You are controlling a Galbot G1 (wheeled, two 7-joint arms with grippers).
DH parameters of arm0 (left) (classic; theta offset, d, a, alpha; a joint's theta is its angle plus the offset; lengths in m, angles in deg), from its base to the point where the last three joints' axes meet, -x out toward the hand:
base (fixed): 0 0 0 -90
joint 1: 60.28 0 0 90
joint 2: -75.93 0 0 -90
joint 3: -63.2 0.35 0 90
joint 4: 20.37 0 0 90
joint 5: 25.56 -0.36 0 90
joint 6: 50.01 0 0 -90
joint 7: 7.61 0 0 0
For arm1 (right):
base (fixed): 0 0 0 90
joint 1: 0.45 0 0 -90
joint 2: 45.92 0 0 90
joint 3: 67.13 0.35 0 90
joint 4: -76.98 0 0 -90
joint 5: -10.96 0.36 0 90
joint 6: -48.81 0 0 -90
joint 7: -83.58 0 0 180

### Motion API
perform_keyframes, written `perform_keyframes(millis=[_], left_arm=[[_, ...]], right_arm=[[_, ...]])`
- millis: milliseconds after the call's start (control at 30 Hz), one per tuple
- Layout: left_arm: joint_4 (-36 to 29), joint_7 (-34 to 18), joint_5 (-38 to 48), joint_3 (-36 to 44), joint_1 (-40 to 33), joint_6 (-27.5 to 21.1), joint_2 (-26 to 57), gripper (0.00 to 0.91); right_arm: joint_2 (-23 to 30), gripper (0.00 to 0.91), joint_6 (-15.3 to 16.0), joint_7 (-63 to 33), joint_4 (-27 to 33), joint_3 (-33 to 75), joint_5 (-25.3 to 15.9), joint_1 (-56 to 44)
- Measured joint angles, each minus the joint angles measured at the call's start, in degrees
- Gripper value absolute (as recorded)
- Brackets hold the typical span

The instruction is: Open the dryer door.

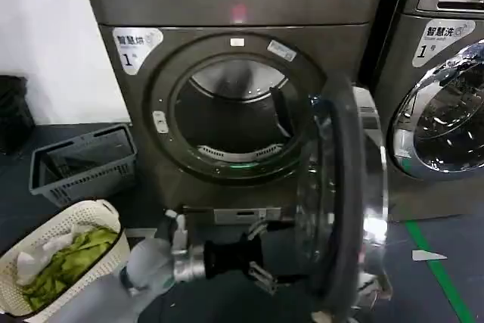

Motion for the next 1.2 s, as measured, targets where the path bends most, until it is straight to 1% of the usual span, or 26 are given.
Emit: perform_keyframes(millis=[67,133,200,500,600,733,867,1033,1200], left_arm=[[1.3,-0.3,-0.6,2.8,-2.7,0.3,-0.9,0.907],[2.8,-0.6,-0.9,5.2,-5.1,0.8,-1.9,0.907],[4.6,-0.8,-1.0,7.4,-7.2,0.9,-3.2,0.907],[11.4,-2.8,-0.9,15.9,-15.4,1.5,-10.6,0.907],[14.0,-3.3,-0.9,18.1,-17.9,2.2,-13.1,0.907],[17.6,-4.5,-0.2,20.4,-21.1,3.2,-16.4,0.907],[20.8,-5.6,0.3,22.0,-24.3,3.9,-19.3,0.907],[24.0,-6.9,0.7,23.4,-28.0,3.9,-23.3,0.907],[28.0,-7.9,0.3,24.5,-31.2,5.3,-27.3,0.907]], right_arm=[[0.6,0.907,0.1,-0.1,-1.2,2.0,-1.2,-1.2],[1.2,0.907,0.8,0.0,-2.3,3.7,-2.5,-2.4],[1.7,0.907,1.2,0.0,-3.5,5.2,-2.5,-3.5],[3.3,0.907,0.5,0.3,-6.9,10.1,-3.0,-7.5],[4.1,0.907,0.1,0.4,-8.0,10.9,-4.6,-8.1],[5.3,0.907,-0.2,0.4,-9.6,11.9,-6.1,-8.4],[6.6,0.907,-0.5,0.5,-11.1,13.1,-6.0,-9.3],[7.9,0.907,-0.9,0.2,-11.6,13.5,-5.7,-9.2],[9.2,0.907,-1.2,-0.1,-12.0,14.5,-5.8,-9.8]])
